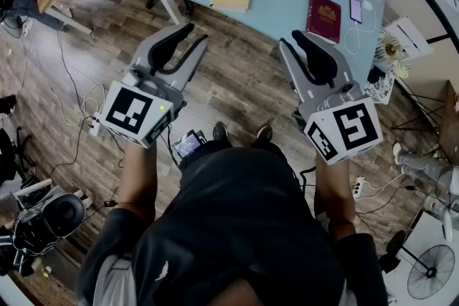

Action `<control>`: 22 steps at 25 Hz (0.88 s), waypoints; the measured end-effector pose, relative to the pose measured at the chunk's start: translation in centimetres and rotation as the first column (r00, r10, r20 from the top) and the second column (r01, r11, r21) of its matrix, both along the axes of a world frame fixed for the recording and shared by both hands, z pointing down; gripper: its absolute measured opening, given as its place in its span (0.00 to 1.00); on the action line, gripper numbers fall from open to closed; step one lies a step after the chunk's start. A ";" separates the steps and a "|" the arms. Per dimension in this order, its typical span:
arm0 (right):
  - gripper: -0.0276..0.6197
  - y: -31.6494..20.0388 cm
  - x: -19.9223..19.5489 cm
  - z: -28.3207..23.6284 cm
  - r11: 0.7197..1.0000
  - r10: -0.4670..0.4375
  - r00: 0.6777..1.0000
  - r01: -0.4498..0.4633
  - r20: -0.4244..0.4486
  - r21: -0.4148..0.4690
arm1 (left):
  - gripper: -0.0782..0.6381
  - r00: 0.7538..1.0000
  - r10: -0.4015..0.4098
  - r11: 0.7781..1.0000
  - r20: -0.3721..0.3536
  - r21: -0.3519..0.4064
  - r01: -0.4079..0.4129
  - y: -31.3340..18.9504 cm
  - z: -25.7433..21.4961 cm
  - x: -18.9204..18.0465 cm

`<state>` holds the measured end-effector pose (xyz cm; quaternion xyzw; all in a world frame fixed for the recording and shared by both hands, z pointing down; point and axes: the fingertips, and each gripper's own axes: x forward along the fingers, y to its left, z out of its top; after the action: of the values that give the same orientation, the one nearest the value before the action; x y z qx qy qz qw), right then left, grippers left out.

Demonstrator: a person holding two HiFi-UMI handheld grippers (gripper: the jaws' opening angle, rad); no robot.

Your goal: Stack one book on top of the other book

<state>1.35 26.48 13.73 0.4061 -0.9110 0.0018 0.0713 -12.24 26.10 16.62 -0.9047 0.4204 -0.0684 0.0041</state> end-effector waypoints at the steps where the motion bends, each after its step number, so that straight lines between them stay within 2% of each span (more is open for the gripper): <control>1: 0.19 -0.1 -0.2 0.0 1.000 0.001 1.000 -0.001 -0.002 0.001 | 0.35 1.000 0.003 1.000 -0.001 0.003 -0.003 0.0 0.0 -0.1; 7: 0.19 -0.4 -2.0 0.5 1.000 -0.005 1.000 0.005 0.005 -0.023 | 0.35 1.000 0.014 1.000 -0.020 -0.013 -0.014 -0.3 0.2 -1.5; 11: 0.19 -1.5 -3.5 1.1 1.000 -0.014 1.000 0.014 -0.018 -0.028 | 0.35 0.999 0.024 1.000 -0.029 0.006 -0.024 -1.4 0.3 -2.3; 16: 0.20 -2.6 -5.2 1.5 0.998 -0.016 0.999 0.018 0.036 -0.056 | 0.35 0.997 0.033 0.999 -0.070 -0.032 -0.035 -2.2 1.7 -4.1; 22: 0.20 -5.3 -5.3 2.4 0.997 -0.013 0.999 0.016 0.037 -0.075 | 0.35 0.998 0.009 0.999 -0.061 -0.047 -0.012 -5.0 3.3 -5.5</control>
<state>-3.94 21.18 16.16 0.3966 -0.9143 0.0428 0.0698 -17.75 21.12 19.97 -0.9085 0.4137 -0.0507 -0.0297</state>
